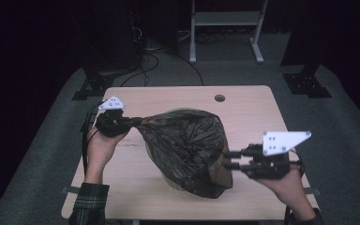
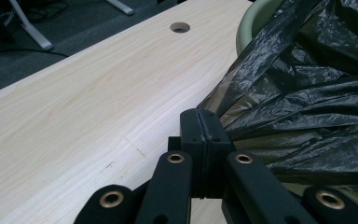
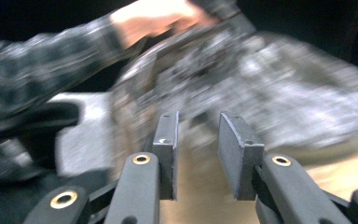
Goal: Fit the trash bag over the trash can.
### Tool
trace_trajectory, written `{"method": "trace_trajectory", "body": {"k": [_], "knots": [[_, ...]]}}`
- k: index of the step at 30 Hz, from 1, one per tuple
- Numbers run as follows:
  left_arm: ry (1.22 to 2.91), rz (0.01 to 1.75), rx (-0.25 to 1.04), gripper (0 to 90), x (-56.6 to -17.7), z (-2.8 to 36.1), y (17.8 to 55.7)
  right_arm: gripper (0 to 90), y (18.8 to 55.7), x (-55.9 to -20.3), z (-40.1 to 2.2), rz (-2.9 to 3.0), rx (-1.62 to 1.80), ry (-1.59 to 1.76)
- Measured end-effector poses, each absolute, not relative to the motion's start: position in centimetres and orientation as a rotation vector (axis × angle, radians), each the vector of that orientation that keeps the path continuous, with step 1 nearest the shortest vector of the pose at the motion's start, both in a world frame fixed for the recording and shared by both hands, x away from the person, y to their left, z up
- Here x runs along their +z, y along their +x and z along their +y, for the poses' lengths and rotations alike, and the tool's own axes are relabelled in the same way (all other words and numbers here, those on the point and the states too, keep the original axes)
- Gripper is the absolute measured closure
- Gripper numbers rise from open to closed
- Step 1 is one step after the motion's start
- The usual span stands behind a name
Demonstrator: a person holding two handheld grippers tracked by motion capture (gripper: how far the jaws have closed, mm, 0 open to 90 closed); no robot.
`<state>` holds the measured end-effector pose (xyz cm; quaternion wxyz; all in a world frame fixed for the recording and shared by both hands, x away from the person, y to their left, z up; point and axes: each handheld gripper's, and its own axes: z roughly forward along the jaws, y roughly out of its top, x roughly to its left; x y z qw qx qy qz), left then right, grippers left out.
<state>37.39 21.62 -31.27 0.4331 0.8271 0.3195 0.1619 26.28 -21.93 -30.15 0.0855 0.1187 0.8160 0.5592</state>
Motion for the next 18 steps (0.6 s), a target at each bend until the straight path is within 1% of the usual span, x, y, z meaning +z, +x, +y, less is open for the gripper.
{"method": "trace_trajectory", "body": {"k": [2,6,9,12,14,15,17,18], "knots": [[2.058,0.794,0.402,89.9,-31.2,21.6,37.4,68.2,27.9,-29.3,-22.1,2.383,1.669,0.388],[2.056,0.79,0.401,89.9,-31.1,21.5,37.7,65.3,32.7,-28.4,-21.7,2.321,1.631,0.505],[2.051,0.788,0.402,89.9,-31.1,21.4,37.9,62.2,36.1,-28.8,-21.1,2.303,1.631,0.59],[2.046,0.789,0.396,89.9,-31.2,21.3,38.2,61.2,38.8,-29.7,-20.3,2.356,1.633,0.659],[2.043,0.789,0.392,89.9,-31.2,21.2,38.4,61.0,39.9,-30.4,-19.7,2.392,1.623,0.672],[2.045,0.789,0.395,89.9,-31.3,21.2,38.4,61.5,40.3,-30.8,-19.4,2.41,1.617,0.679],[2.045,0.786,0.394,89.9,-31.3,21.2,38.6,72.1,40.9,-31.4,-18.9,2.45,1.589,0.686],[2.045,0.79,0.396,89.9,-31.4,21.1,38.6,75.8,41.1,-31.6,-18.7,2.447,1.574,0.69]]}}
